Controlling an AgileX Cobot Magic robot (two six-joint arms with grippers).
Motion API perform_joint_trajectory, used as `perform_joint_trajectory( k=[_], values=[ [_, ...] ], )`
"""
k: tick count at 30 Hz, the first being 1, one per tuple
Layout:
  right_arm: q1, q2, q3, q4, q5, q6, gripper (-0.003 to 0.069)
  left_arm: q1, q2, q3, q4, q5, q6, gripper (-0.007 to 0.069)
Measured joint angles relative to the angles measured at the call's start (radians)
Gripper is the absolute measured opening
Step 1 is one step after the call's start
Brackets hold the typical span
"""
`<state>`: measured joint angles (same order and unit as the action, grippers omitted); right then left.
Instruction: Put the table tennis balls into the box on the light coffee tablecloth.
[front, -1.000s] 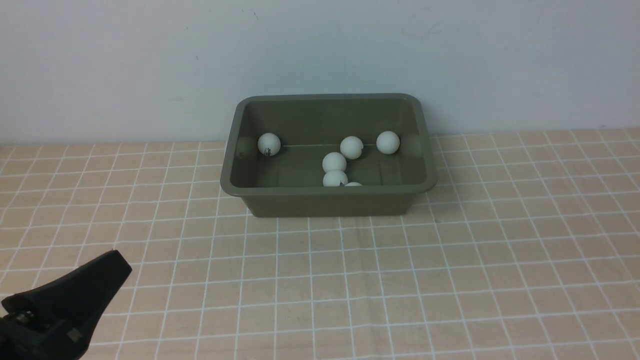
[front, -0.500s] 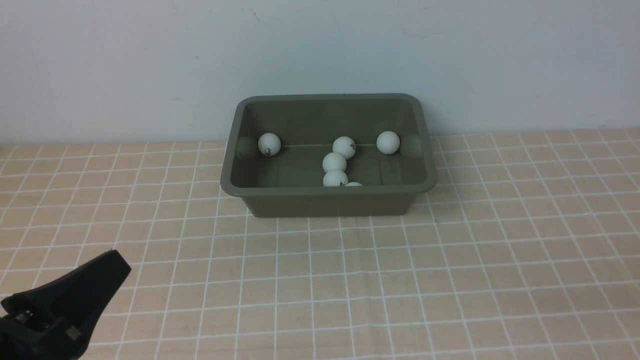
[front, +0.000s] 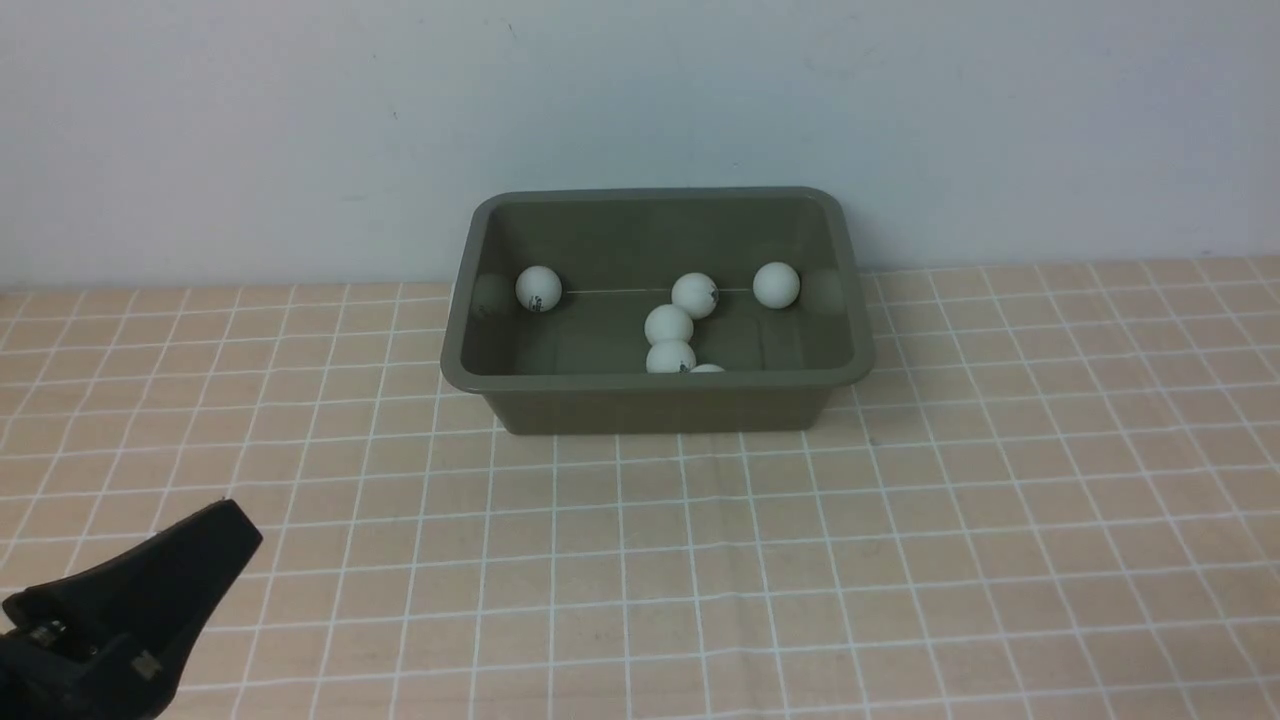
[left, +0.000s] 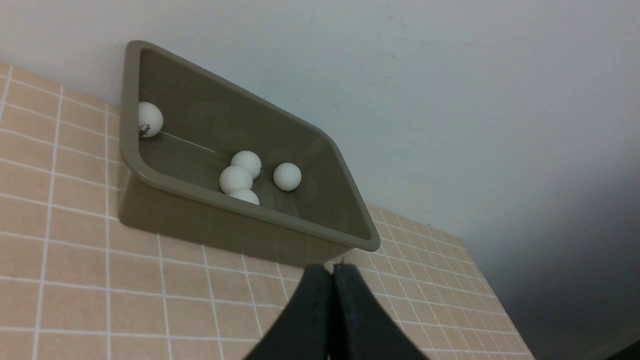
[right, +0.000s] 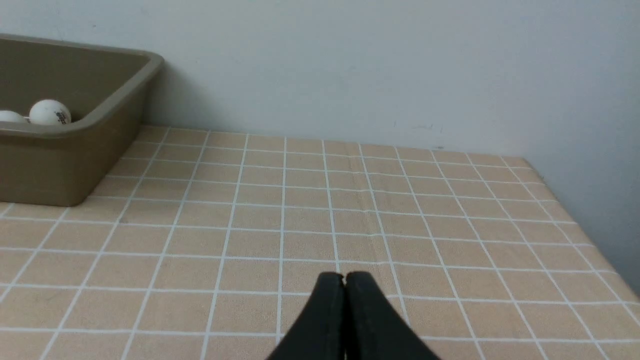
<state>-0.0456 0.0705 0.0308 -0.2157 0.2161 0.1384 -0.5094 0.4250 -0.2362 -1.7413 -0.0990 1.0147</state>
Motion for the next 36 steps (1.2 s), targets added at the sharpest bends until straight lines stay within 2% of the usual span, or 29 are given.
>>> perform_joint_trajectory(
  k=[19,23,25,29,32,36],
  values=[
    [0.000,-0.001,0.000,0.006,0.001,0.005,-0.0018,0.000,0.000,0.000,0.000,-0.001,0.002,-0.0069],
    [0.000,-0.001,0.000,0.006,0.002,0.005,-0.0018,0.005,0.000,0.000,-0.002,-0.075,0.077,-0.0069],
    [0.000,-0.001,0.000,0.006,0.002,0.006,-0.0018,0.044,0.000,0.000,-0.005,-0.135,0.145,-0.0069],
    [0.000,-0.001,0.000,0.006,0.002,0.006,-0.0018,0.211,-0.012,0.000,-0.011,-0.222,0.303,-0.0069],
    [0.000,-0.001,0.000,0.006,0.002,0.006,-0.0018,0.344,-0.059,0.000,-0.014,-0.236,0.408,-0.0069],
    [0.000,-0.001,0.000,0.006,0.002,0.006,-0.0018,0.448,-0.153,0.000,-0.016,-0.246,0.520,-0.0069]
  ],
)
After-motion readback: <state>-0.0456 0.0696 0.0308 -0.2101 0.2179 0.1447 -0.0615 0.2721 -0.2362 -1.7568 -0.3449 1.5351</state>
